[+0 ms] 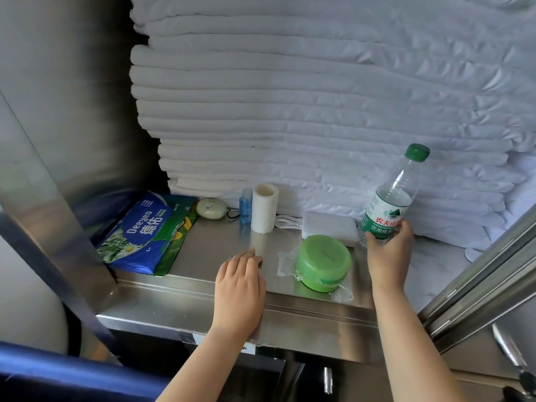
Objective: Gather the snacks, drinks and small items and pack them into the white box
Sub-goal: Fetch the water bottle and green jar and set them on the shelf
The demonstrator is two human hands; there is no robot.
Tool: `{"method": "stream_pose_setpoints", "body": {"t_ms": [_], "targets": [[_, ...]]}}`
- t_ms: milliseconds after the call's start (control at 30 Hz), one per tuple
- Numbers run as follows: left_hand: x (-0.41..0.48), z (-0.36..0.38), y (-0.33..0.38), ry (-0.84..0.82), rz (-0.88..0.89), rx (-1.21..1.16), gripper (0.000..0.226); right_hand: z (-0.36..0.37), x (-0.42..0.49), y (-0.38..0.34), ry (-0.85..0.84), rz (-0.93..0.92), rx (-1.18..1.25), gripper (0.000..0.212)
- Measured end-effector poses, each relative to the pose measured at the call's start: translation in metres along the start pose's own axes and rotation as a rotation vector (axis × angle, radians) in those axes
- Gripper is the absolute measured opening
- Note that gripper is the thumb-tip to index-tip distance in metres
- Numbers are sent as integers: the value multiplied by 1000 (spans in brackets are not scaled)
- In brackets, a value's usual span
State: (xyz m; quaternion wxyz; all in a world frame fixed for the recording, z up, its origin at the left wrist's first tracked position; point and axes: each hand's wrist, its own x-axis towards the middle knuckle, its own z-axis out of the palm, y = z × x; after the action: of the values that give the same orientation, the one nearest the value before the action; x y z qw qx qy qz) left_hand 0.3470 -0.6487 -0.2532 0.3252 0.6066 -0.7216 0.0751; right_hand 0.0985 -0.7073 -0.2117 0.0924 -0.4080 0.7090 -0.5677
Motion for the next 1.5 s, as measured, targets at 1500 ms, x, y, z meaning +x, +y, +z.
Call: {"method": "stream_pose_setpoints", "body": {"t_ms": [1500], "targets": [[9,-7,12,-311,153,-450,60,-17,-84,-45,-548,-577,-109,99]]}}
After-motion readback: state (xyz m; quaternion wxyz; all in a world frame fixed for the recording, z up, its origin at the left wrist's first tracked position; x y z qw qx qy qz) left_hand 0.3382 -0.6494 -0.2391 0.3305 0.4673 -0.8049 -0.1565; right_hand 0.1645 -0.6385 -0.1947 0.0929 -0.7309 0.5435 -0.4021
